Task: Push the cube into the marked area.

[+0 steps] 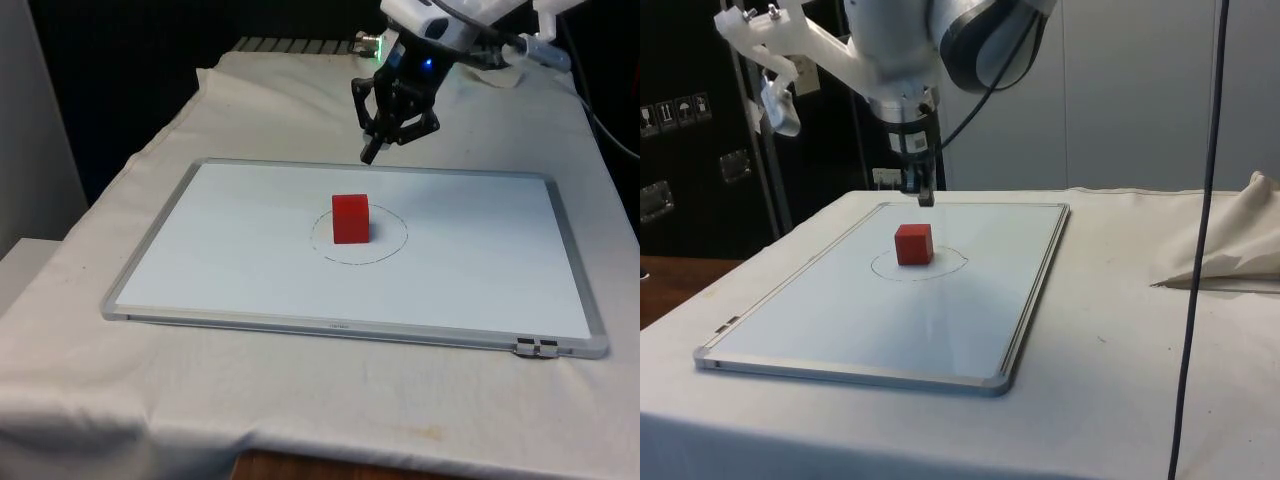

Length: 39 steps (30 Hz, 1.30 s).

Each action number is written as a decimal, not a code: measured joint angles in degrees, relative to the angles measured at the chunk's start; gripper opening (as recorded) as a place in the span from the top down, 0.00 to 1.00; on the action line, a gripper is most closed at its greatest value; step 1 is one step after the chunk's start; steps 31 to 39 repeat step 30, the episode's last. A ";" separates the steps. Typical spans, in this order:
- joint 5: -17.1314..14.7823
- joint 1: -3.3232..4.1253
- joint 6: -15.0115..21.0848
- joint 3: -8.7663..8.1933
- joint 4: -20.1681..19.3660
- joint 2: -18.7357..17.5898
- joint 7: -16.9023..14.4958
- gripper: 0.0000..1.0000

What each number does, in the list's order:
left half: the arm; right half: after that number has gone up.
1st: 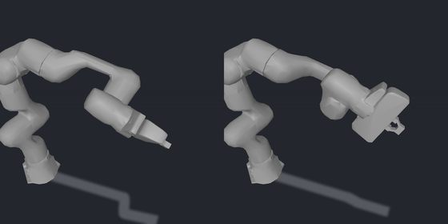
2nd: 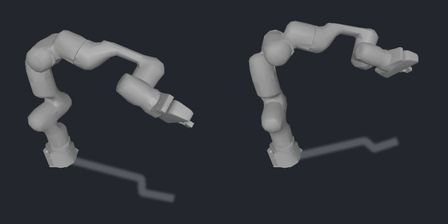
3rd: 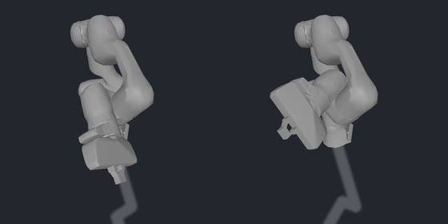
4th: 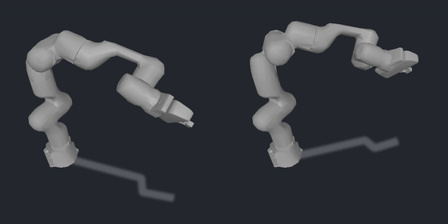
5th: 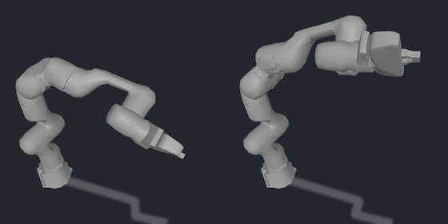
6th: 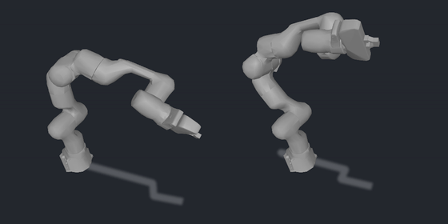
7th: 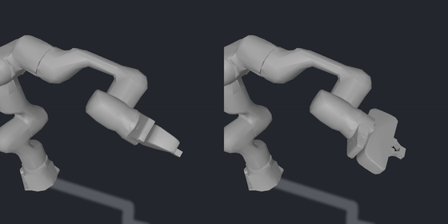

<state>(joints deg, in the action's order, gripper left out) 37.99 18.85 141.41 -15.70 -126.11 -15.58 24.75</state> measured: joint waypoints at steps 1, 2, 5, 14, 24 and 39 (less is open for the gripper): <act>-0.69 0.00 0.00 0.11 0.00 0.06 0.06 1.00; -0.69 0.00 0.00 0.11 0.00 0.06 0.06 1.00; -1.72 0.00 0.00 0.29 0.00 0.06 0.06 1.00; -4.93 0.00 0.11 0.80 -0.06 0.06 0.11 1.00; -9.57 0.00 0.52 0.92 -0.23 0.06 -0.63 1.00; -11.97 -0.17 0.63 0.86 -0.23 0.06 -1.95 1.00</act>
